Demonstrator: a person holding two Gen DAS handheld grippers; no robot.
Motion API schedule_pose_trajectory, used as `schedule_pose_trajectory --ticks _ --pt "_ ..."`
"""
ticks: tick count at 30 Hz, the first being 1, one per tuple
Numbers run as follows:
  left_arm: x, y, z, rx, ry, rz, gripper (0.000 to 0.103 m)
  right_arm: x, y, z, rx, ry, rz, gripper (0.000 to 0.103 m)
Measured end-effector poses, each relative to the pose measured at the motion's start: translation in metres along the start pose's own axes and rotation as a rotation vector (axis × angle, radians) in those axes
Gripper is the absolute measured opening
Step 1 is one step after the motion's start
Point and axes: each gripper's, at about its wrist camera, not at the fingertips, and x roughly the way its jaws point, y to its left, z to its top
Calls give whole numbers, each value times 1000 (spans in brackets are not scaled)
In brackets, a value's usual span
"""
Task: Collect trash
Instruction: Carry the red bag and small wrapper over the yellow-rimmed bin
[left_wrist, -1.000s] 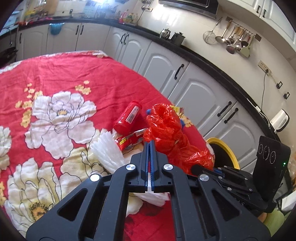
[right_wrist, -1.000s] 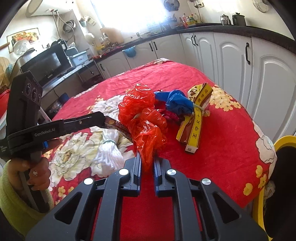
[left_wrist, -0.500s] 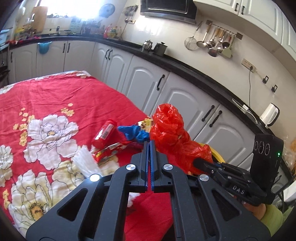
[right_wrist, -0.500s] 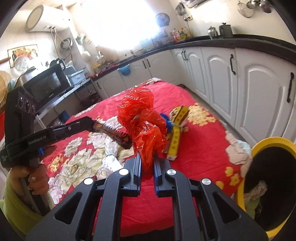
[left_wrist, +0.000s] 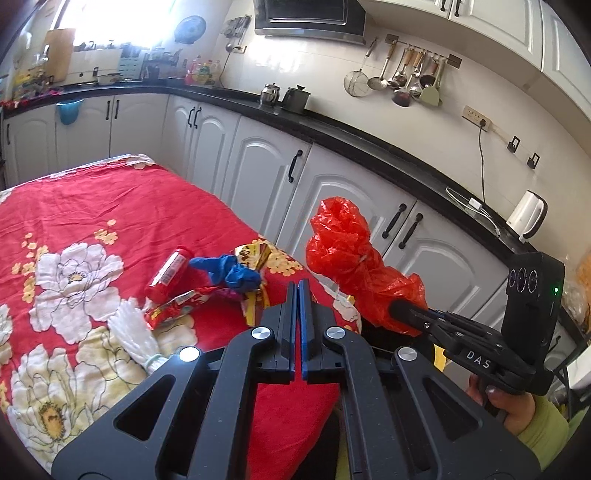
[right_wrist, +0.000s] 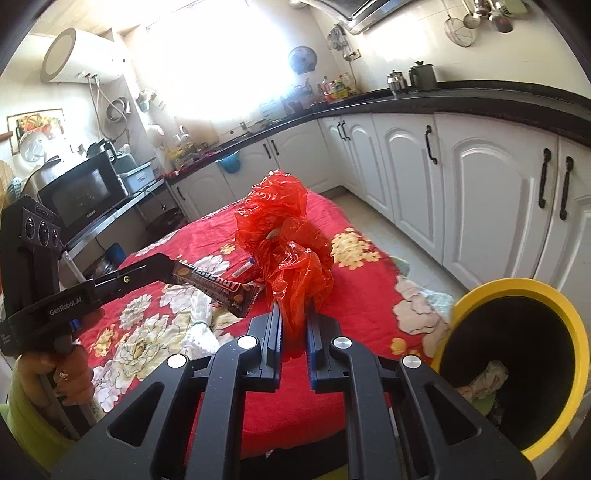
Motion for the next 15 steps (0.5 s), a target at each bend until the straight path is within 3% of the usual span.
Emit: schedule_pose_trajectory --ticks 15 --pt "12 -34 1 23 -5 -40 0 -34 -40 -6 54 -47 -75 10"
